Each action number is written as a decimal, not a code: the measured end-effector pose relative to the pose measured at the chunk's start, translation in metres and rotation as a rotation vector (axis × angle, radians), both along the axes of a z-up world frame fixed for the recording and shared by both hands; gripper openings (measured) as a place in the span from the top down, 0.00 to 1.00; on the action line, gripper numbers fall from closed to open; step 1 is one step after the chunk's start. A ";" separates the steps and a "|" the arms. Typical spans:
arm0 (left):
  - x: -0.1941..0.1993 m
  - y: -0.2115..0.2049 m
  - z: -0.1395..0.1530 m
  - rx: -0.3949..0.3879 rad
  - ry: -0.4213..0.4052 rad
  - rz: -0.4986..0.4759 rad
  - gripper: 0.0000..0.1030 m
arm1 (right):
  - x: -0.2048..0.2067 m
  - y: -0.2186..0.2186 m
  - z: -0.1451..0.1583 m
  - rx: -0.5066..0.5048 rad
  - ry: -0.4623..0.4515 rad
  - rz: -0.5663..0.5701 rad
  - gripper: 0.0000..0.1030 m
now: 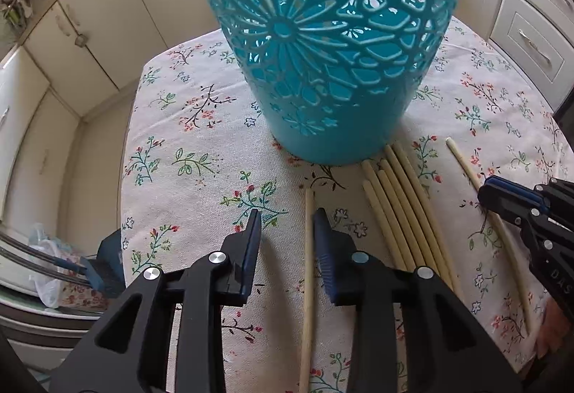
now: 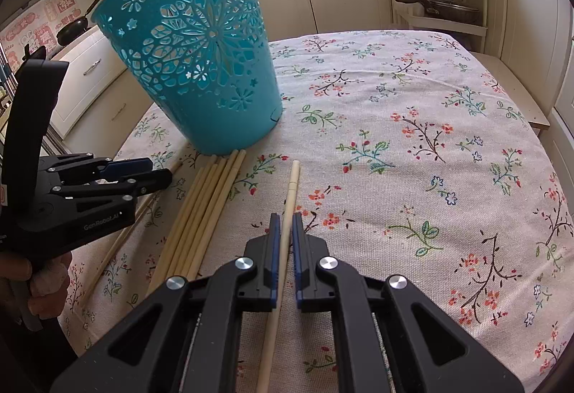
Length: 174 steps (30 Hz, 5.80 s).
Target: Organize utensils
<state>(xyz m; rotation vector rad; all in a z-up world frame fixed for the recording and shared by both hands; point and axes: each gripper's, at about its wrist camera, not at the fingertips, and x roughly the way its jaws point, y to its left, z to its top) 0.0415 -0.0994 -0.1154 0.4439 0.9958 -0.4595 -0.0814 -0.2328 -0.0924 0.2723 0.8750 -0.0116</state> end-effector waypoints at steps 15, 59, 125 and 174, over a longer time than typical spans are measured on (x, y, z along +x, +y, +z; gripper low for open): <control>-0.057 -0.006 0.022 0.083 -0.056 -0.119 0.96 | -0.001 0.001 0.000 0.005 -0.002 -0.001 0.92; 0.083 -0.033 0.204 -0.609 -0.472 0.320 0.96 | 0.000 0.004 0.001 0.021 -0.015 0.028 0.83; -0.025 0.068 0.017 -0.179 -0.222 0.370 0.11 | 0.071 0.020 0.212 0.082 -0.635 -0.035 0.94; -0.020 0.072 0.013 -0.197 -0.199 0.386 0.10 | 0.032 0.048 -0.002 -0.100 0.022 -0.005 0.76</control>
